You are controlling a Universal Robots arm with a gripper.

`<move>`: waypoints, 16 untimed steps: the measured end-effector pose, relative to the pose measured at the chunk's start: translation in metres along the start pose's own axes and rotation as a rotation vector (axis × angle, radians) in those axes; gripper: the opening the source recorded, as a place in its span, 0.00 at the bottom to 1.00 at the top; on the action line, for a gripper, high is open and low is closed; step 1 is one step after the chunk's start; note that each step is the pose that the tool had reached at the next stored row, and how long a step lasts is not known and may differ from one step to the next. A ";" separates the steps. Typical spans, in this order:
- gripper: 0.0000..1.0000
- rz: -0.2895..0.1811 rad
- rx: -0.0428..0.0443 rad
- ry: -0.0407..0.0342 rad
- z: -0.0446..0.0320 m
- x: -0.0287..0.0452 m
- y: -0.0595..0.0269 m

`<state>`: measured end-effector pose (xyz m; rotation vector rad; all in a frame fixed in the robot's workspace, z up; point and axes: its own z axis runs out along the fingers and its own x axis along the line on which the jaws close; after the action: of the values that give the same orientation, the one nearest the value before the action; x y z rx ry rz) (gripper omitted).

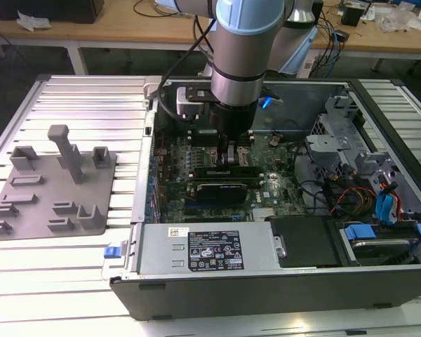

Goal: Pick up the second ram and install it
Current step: 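Insert the second ram into the second slot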

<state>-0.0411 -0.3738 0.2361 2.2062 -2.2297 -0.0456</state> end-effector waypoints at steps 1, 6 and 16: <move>0.09 0.000 -0.0001 0.0001 0.0001 0.0000 0.0000; 0.09 0.000 -0.0001 0.0002 0.0027 0.0001 -0.0001; 0.09 0.000 0.0000 0.0000 0.0078 0.0001 -0.0002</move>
<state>-0.0411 -0.3738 0.2283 2.2062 -2.2297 -0.0456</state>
